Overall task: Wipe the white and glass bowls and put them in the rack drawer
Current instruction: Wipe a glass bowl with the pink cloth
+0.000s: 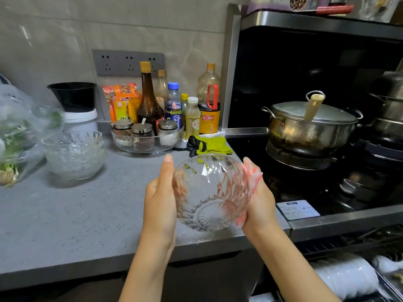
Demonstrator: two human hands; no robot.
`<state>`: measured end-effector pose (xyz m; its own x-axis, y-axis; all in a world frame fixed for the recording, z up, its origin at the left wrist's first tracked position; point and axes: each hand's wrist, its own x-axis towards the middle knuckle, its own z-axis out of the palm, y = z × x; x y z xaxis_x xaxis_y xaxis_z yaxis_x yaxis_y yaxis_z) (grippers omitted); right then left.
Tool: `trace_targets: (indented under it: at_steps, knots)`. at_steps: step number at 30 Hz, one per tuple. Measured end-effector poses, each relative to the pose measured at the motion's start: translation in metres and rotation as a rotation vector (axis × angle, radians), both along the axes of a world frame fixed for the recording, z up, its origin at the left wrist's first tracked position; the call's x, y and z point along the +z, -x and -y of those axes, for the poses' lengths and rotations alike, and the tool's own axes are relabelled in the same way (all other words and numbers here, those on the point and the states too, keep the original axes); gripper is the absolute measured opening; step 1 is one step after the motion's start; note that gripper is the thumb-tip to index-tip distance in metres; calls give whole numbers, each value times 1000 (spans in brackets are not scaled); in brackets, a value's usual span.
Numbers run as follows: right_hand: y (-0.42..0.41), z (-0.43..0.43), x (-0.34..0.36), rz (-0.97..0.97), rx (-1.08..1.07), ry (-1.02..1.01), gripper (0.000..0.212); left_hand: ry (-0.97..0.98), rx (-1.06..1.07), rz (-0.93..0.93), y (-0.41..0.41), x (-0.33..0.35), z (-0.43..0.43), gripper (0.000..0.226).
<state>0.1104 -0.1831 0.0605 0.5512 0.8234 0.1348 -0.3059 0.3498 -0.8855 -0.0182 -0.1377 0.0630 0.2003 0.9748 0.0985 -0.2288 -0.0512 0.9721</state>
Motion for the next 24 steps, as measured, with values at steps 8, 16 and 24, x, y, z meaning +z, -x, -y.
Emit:
trace_targets:
  at_steps: [8,16,24]
  knots:
    - [-5,1,-8,626,-112,-298,63,-19,-317,-534,8,-4,-3,102]
    - [-8,5,-26,1068,-212,-469,54,191,-547,16,13,-17,-8,52]
    - [-13,6,-6,1380,2,263,52,144,-553,106,9,-35,-3,56]
